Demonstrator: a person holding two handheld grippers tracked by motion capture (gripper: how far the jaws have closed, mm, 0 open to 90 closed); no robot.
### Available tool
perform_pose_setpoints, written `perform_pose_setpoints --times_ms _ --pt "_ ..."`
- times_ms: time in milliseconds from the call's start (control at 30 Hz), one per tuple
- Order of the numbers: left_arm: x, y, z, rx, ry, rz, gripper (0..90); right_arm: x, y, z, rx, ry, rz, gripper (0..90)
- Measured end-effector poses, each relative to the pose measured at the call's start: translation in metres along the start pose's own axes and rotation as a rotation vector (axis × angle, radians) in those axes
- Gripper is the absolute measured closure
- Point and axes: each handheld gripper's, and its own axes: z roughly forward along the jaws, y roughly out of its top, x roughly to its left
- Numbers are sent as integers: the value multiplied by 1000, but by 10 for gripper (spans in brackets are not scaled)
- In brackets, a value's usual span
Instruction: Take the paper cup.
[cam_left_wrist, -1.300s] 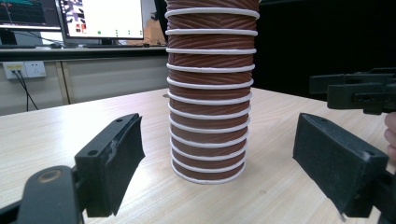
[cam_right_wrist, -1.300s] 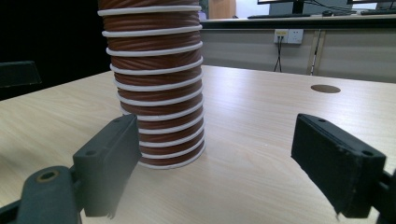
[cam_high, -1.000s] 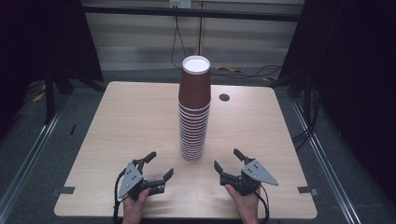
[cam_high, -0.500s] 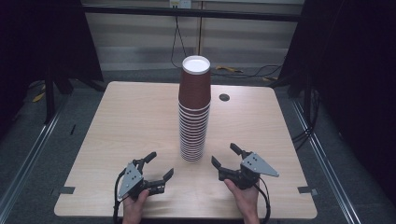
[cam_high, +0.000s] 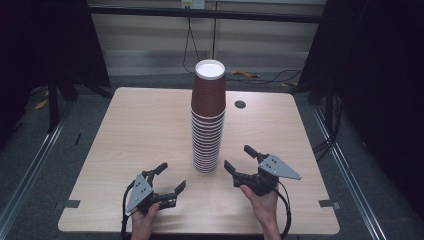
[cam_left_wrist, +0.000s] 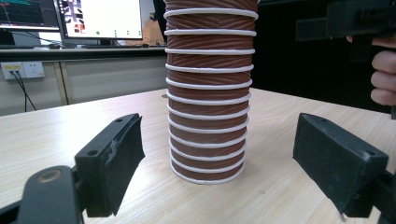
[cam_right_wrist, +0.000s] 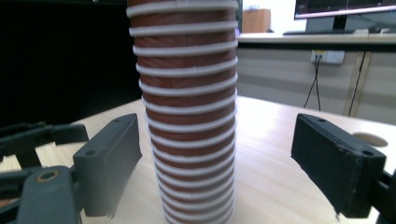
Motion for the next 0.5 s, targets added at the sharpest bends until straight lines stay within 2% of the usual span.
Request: perform_pose_setpoints --times_ms 100,200,267,300,367,433,500 --pt "0 0 0 0 0 0 159 0 4 0 -6 2 -13 156" --pt "0 0 0 0 -1 0 159 -1 15 0 32 39 -17 186" --pt "0 0 0 0 -1 0 159 0 17 0 28 46 -30 177" --pt "0 0 0 0 0 1 159 1 25 -1 -14 53 -51 178" --pt "0 0 0 0 -1 0 159 1 32 -1 -31 67 -65 178" --pt "0 0 0 0 -2 0 159 1 40 0 -25 86 -56 178" --pt "0 0 0 -1 -2 1 158 0 48 1 15 83 -48 179"
